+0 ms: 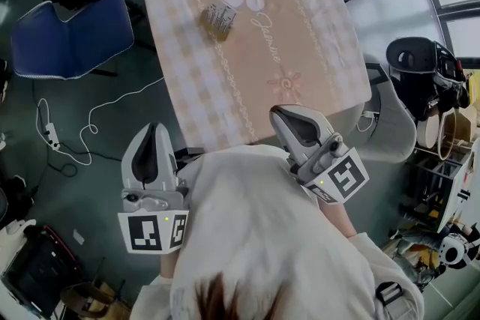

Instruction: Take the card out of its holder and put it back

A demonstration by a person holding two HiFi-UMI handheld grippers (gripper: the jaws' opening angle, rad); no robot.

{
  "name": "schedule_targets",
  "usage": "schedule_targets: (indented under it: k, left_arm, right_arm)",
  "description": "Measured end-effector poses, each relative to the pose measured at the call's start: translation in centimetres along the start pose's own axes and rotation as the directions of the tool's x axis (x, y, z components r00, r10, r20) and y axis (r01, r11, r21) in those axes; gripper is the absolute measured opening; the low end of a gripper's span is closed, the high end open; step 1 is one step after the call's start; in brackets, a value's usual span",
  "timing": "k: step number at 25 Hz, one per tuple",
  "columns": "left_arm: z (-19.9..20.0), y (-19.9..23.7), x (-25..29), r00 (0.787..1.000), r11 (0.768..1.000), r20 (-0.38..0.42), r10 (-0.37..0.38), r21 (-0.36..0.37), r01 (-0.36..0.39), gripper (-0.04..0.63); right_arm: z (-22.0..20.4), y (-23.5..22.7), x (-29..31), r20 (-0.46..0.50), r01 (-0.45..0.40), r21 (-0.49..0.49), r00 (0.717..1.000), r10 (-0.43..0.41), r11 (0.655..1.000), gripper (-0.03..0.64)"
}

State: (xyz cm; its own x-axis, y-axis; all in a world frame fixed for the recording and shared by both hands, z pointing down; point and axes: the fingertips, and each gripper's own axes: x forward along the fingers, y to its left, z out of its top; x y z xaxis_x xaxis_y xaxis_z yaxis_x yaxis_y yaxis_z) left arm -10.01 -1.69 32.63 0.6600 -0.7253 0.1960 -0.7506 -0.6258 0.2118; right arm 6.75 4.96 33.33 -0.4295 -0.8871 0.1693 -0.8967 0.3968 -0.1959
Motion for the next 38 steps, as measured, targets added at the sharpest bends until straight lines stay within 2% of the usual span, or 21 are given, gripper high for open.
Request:
schedule_targets:
  k: [14, 24, 38]
  left_arm:
    - [-0.2, -0.2, -0.5, 1.000, 1.000, -0.001, -0.003, 0.004, 0.003, 0.000]
    - [-0.6, -0.5, -0.4, 1.000, 1.000, -0.016, -0.009, 0.000, 0.009, 0.000]
    - [-0.8, -0.1, -0.1, 1.000, 1.000, -0.021, 0.001, -0.009, -0.001, 0.000]
  right_arm:
    - [-0.8, -0.2, -1.3, 0.001, 0.032, 0.003, 0.999, -0.032, 0.999, -0.002]
    - [-1.6, 0.4, -1.1, -0.025, -0.013, 0.009, 1.000, 0.013, 1.000, -0.002]
    - [-1.6, -0.1, -0.8, -0.024, -0.004, 0.019, 1.000, 0.005, 1.000, -0.002]
